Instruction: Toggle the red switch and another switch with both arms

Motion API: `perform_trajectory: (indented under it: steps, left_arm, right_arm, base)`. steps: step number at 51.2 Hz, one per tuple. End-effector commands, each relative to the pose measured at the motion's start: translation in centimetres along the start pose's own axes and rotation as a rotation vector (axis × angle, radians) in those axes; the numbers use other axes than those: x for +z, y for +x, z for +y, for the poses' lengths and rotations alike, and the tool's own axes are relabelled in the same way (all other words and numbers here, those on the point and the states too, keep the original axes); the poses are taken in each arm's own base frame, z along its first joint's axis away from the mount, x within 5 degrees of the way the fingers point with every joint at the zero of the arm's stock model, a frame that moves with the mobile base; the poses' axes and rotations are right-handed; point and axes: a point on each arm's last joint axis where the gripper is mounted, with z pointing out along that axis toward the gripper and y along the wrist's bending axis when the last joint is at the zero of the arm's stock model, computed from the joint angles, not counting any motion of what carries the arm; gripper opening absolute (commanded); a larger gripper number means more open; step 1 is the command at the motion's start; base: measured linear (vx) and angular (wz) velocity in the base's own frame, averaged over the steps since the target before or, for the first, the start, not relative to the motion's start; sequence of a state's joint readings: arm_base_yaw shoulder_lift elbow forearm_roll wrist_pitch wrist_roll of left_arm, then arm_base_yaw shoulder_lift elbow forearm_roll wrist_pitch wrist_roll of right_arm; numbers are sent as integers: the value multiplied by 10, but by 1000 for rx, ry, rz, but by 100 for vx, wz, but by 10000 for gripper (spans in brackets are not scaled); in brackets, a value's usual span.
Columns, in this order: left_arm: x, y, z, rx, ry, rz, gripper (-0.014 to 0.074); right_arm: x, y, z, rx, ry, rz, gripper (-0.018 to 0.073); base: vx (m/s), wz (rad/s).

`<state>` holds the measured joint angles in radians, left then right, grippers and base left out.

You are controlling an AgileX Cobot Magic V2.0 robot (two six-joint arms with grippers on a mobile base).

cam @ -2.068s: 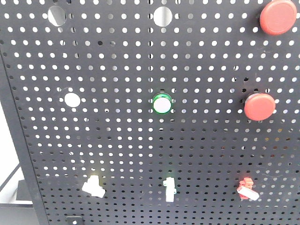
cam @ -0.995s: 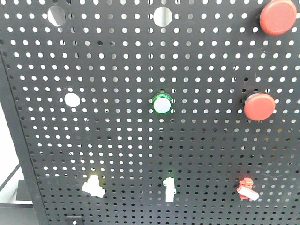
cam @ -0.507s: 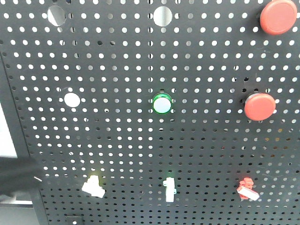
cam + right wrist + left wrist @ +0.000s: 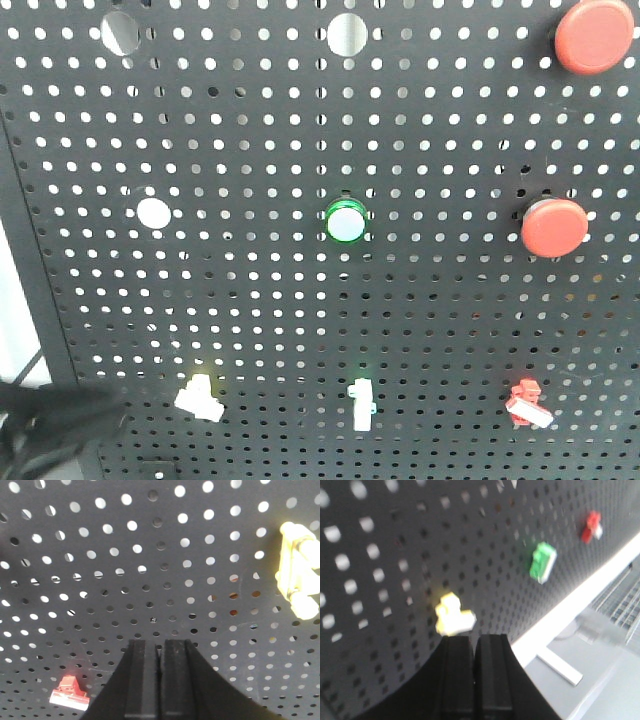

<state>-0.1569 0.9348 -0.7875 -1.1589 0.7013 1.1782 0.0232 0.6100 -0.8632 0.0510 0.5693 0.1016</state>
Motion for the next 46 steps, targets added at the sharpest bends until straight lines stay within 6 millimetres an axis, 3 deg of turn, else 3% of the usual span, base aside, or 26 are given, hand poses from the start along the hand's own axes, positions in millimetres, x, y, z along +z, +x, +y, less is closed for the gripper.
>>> perform_trajectory:
  steps: [1, 12, 34, 46]
  left_arm:
    - [7, -13, 4, -58, 16, -64, -6]
    - [25, -7, 15, -96, 32, -43, -6]
    - [31, -13, 15, -127, 85, -109, -6]
    - [29, -33, 8, -89, 134, -151, -6]
  right_arm:
    - [-3, -17, 2, -17, -5, -109, -6]
    - [-3, -17, 1, -20, -3, -110, -6]
    - [-3, -17, 0, -42, 9, -115, -6]
    - [-3, -17, 0, -42, 9, -116, -6]
  base:
    - [0, 0]
    - [0, 0]
    - [0, 0]
    - [0, 0]
